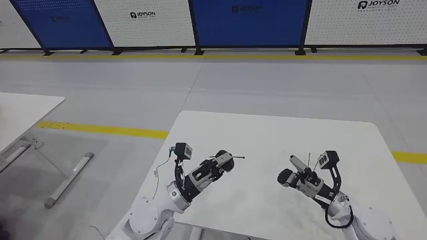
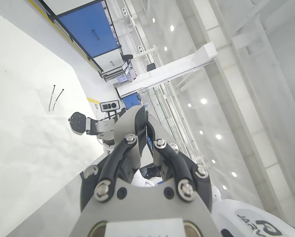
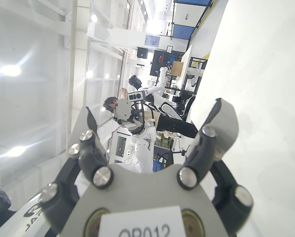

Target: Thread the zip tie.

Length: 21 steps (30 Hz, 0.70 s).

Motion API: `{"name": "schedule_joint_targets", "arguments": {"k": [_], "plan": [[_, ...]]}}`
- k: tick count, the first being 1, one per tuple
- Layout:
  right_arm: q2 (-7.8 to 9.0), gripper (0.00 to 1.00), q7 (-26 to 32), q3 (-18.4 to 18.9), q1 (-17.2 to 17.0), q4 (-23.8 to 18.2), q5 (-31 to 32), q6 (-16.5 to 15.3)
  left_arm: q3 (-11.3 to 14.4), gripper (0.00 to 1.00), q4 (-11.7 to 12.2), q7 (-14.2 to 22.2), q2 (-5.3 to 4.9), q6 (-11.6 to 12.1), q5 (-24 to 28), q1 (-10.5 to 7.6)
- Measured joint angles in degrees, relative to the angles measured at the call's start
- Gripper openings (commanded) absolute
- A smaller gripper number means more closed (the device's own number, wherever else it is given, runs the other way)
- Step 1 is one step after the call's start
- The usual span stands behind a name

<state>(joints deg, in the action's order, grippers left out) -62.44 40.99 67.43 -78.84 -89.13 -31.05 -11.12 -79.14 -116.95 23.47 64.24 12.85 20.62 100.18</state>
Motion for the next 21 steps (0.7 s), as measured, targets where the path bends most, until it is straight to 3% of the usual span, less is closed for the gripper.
{"name": "schedule_joint_targets", "arguments": {"k": [3,10,21], "plan": [[0.0,1.0,0.0,0.0,0.0,0.0,0.0,0.0,0.1,0.0,-0.2,-0.2,0.03,0.0,0.1,-0.16],[0.0,1.0,0.0,0.0,0.0,0.0,0.0,0.0,0.3,0.0,-4.4,-6.1,0.55,1.9,2.9,-0.96],[0.0,1.0,0.0,0.0,0.0,0.0,0.0,0.0,0.4,0.0,-4.4,-6.5,0.57,1.7,2.7,-1.0]]}}
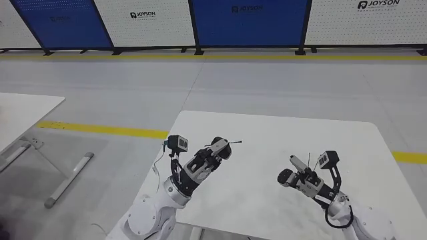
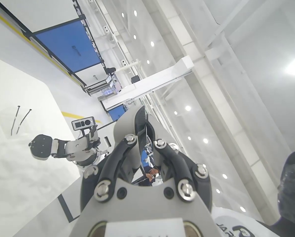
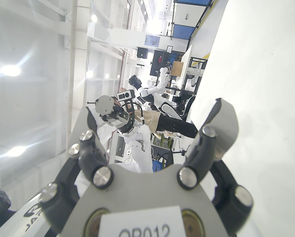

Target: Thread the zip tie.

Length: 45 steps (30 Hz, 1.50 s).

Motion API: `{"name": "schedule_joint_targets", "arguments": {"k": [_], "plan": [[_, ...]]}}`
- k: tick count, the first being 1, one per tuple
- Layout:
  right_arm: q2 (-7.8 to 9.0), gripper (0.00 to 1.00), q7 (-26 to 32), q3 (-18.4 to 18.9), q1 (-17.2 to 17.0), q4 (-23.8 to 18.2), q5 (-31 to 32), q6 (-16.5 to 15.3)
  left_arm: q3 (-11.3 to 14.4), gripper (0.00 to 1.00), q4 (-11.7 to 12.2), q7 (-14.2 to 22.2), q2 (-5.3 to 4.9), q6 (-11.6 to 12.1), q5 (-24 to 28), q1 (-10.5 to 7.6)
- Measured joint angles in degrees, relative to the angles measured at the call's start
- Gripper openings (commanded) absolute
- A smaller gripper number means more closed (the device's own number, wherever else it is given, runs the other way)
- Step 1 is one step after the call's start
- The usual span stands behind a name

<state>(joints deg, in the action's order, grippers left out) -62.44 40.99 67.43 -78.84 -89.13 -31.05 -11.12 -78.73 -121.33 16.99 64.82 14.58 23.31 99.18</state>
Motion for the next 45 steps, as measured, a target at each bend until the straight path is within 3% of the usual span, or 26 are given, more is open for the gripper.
{"name": "schedule_joint_targets", "arguments": {"k": [6,9,13,18,36,45], "plan": [[0.0,1.0,0.0,0.0,0.0,0.0,0.0,0.0,1.1,0.0,2.4,0.7,0.02,-2.6,-2.6,-0.74],[0.0,1.0,0.0,0.0,0.0,0.0,0.0,0.0,2.2,0.0,4.9,2.0,-0.04,-3.6,-5.1,-1.17],[0.0,1.0,0.0,0.0,0.0,0.0,0.0,0.0,5.5,0.0,10.2,1.3,0.23,-2.7,-11.3,-2.89],[0.0,1.0,0.0,0.0,0.0,0.0,0.0,0.0,8.7,0.0,14.9,1.2,0.6,-3.5,-13.5,-5.35],[0.0,1.0,0.0,0.0,0.0,0.0,0.0,0.0,9.2,0.0,14.3,0.7,0.72,-1.6,-12.3,-5.48],[0.0,1.0,0.0,0.0,0.0,0.0,0.0,0.0,7.2,0.0,12.4,5.7,0.23,-1.3,-6.6,-4.14]]}}
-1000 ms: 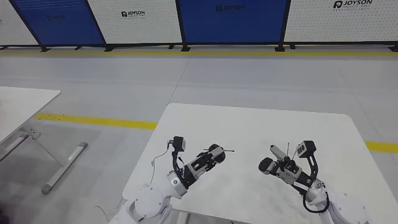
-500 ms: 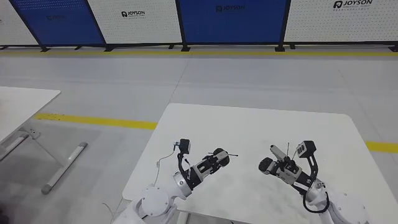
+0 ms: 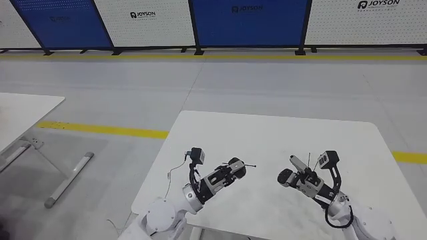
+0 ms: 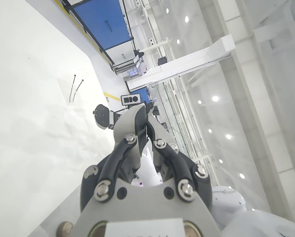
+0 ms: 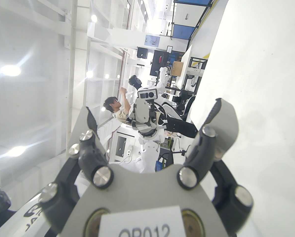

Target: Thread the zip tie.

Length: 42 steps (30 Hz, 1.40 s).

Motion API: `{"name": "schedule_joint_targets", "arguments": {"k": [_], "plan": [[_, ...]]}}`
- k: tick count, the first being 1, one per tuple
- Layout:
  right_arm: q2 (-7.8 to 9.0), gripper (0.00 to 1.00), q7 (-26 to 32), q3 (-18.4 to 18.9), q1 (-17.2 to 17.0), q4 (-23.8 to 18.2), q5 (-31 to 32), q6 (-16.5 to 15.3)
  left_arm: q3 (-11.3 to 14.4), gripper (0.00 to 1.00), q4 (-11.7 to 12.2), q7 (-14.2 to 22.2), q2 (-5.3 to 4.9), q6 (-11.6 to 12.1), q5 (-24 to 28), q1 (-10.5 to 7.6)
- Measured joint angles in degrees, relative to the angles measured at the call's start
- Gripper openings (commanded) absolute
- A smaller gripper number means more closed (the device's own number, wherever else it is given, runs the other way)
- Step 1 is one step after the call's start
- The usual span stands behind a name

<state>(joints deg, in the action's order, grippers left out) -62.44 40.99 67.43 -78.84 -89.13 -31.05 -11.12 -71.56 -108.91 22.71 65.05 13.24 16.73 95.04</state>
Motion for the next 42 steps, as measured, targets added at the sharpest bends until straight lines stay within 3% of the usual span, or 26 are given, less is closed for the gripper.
{"name": "schedule_joint_targets", "arguments": {"k": [6,9,13,17,21,30,36,42], "plan": [[0.0,1.0,0.0,0.0,0.0,0.0,0.0,0.0,0.1,0.0,0.0,0.0,0.0,-0.1,0.0,-0.01],[0.0,1.0,0.0,0.0,0.0,0.0,0.0,0.0,1.5,0.0,0.8,1.2,0.04,-1.6,-1.0,-0.69],[0.0,1.0,0.0,0.0,0.0,0.0,0.0,0.0,3.7,0.0,4.2,0.8,0.29,-4.2,-2.9,-3.0],[0.0,1.0,0.0,0.0,0.0,0.0,0.0,0.0,5.3,0.0,7.4,-0.4,0.52,-4.8,-5.0,-4.6],[0.0,1.0,0.0,0.0,0.0,0.0,0.0,0.0,6.0,0.0,9.2,-2.5,0.76,-4.4,-4.8,-5.26],[0.0,1.0,0.0,0.0,0.0,0.0,0.0,0.0,6.1,0.0,9.1,-2.3,0.77,-4.4,-4.6,-5.21],[0.0,1.0,0.0,0.0,0.0,0.0,0.0,0.0,5.8,0.0,10.6,4.8,0.43,-1.2,-0.4,-5.27],[0.0,1.0,0.0,0.0,0.0,0.0,0.0,0.0,5.7,0.0,10.8,4.9,0.41,-0.6,-0.3,-5.23]]}}
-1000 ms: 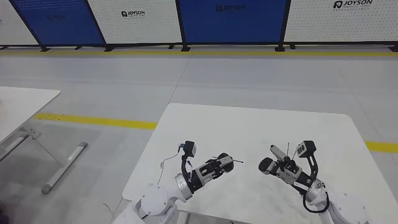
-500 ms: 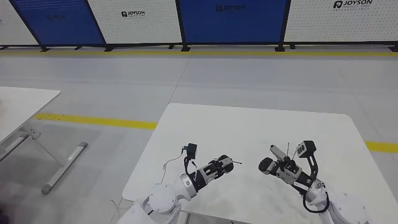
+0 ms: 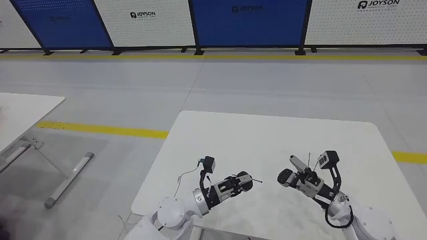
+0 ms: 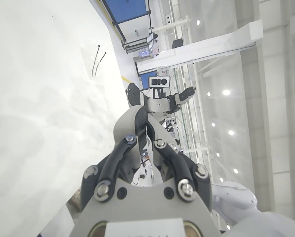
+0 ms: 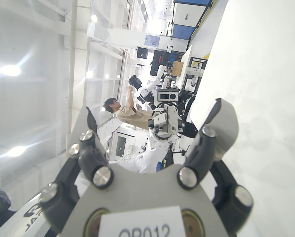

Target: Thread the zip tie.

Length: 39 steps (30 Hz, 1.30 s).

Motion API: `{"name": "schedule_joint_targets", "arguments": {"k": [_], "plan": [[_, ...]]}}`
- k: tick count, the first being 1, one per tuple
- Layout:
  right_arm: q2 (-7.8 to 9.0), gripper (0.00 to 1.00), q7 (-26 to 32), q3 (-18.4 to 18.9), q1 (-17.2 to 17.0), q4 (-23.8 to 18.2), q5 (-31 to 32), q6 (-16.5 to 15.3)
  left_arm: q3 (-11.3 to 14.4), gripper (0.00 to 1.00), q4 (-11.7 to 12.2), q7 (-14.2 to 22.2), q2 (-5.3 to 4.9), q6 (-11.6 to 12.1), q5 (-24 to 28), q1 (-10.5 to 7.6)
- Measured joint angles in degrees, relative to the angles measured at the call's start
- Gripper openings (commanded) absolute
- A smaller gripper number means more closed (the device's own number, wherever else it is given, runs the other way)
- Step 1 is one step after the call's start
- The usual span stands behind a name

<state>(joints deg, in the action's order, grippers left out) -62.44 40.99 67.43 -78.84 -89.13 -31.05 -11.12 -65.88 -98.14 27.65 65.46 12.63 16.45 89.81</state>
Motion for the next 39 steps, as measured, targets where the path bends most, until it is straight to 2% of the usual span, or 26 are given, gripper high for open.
{"name": "schedule_joint_targets", "arguments": {"k": [3,5,9,14,19,21,33,35,39], "plan": [[0.03,1.0,-0.4,0.1,0.0,-0.2,0.5,0.1,0.0,0.0,0.0,0.0,0.0,0.0,0.0,0.0],[0.21,1.0,-1.3,0.6,0.3,-1.3,3.6,1.2,0.0,0.0,0.0,0.0,0.0,0.0,0.0,0.0],[1.14,1.0,-1.2,4.1,0.3,-4.8,9.7,5.6,0.0,0.0,0.0,0.0,0.0,0.0,0.0,0.0],[2.53,1.0,2.9,8.9,1.9,-9.0,16.3,15.7,0.0,0.0,0.0,0.0,0.0,0.0,0.0,0.0],[3.44,1.0,8.7,10.2,6.5,-7.8,22.7,26.2,0.0,0.0,0.0,0.0,0.0,0.0,0.0,0.0],[3.43,1.0,8.6,10.3,7.1,-7.5,22.6,26.9,0.0,0.0,0.0,0.0,0.0,0.0,0.0,0.0],[3.49,1.0,8.1,9.9,7.0,-8.1,23.3,26.4,0.0,0.0,0.0,0.0,0.0,0.0,0.0,0.0],[3.76,1.0,8.2,8.7,7.4,-9.9,27.9,26.7,0.0,0.0,0.0,0.0,0.0,0.0,0.0,0.0],[4.62,1.0,12.7,8.5,9.7,-12.2,38.3,29.0,0.0,0.0,0.0,0.0,0.0,0.0,0.0,0.0]]}}
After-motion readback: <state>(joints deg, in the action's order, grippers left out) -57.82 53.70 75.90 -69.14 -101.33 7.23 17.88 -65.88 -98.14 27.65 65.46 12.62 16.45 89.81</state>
